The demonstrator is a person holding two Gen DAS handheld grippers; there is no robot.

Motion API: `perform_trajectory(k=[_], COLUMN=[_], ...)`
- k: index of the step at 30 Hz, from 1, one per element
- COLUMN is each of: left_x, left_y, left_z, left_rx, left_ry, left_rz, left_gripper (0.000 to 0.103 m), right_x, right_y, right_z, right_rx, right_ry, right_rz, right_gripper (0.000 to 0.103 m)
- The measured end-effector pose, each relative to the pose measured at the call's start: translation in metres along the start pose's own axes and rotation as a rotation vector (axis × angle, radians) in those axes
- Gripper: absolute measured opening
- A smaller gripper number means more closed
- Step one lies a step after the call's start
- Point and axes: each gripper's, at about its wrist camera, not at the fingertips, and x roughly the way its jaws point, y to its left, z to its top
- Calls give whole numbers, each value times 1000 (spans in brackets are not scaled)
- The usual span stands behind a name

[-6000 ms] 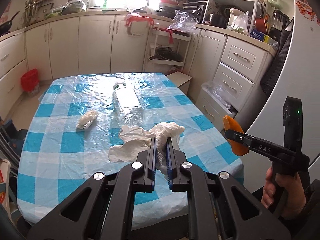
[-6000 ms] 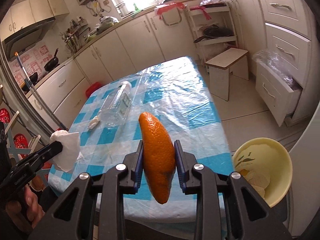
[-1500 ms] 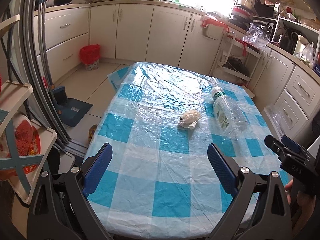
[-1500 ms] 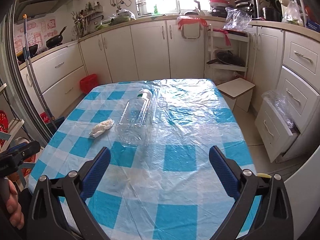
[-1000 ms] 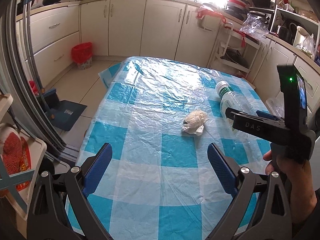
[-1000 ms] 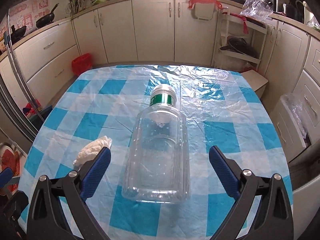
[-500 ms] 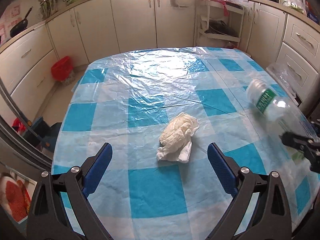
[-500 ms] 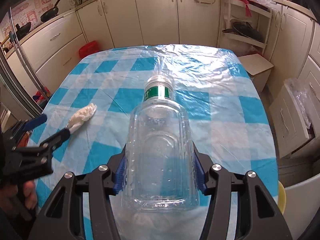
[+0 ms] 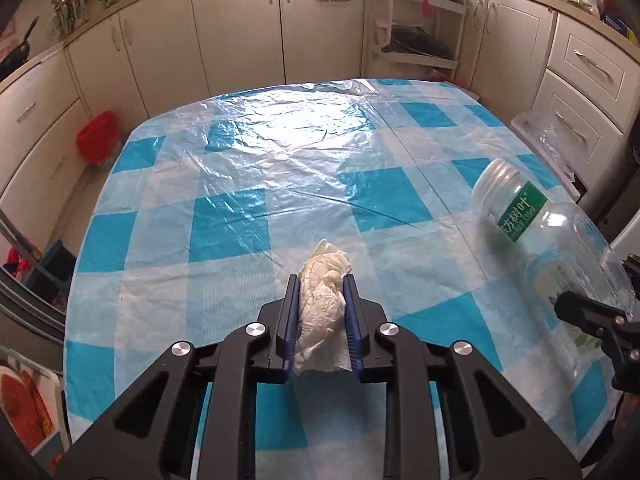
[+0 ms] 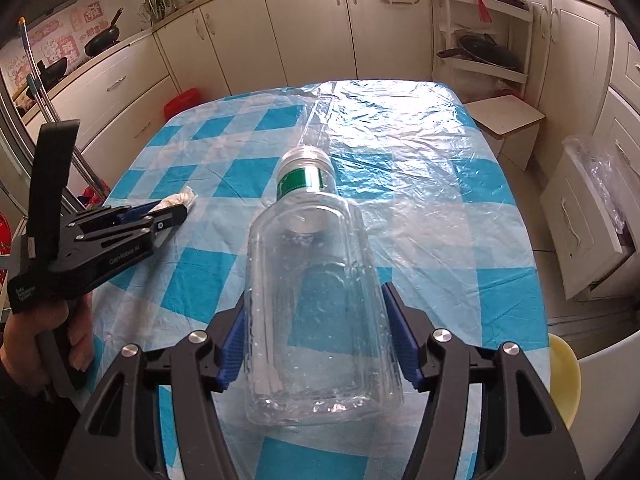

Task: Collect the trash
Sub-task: 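Grasp the small white tissue with the left tool while the right tool holds the bottle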

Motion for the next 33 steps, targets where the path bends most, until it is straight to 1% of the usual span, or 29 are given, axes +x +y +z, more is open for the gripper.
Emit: perform_trajectory(k=[5, 8, 10, 12, 16, 20, 21, 22, 23, 24, 25, 27, 33], left_x=[-26, -37, -40, -41, -42, -41, -40, -39, -38, -37, -38, -42, -76], left_y=[-4, -4, -5, -5, -1, -4, -5, -5, -5, -5, -5, -3, 1], left_z=[-35, -49, -53, -55, -55, -51, -50, -49, -49, -50, -50, -51, -57], left_rx=[-57, -73, -73, -71, -71, -62, -62, -65, -71, -73, -74, -98, -159], left_ry=[7, 2, 2, 5, 7, -3, -7, -8, -7, -8, -12, -25, -103], left_rz=[-13, 10, 26, 43, 49, 52, 48, 34, 14, 8, 2, -23, -80], left_gripper=[20, 24, 37, 46, 53, 54, 54, 52, 45, 27, 22, 20, 19], right_x=[-13, -19, -20, -20, -22, -18, -18, -17, -16, -14, -14, -14, -27], right_y=[4, 5, 4, 3, 6, 7, 8, 9, 10, 10, 11, 11, 12], right_z=[-7, -15, -19, -23, -24, -24, -25, -26, -26, -26, -27, -27, -24], right_rx=[-14, -7, 5, 15, -11, -17, -23, -30, -36, -40, -41, -44, -41], right_ry=[5, 2, 4, 2, -24, -26, -28, -29, -27, -24, -22, -25, -68], right_rz=[25, 34, 33, 40, 19, 6, -2, -8, -14, -14, -11, -9, 10], right_gripper=[56, 56, 56, 57, 64, 65, 65, 65, 64, 59, 57, 56, 55])
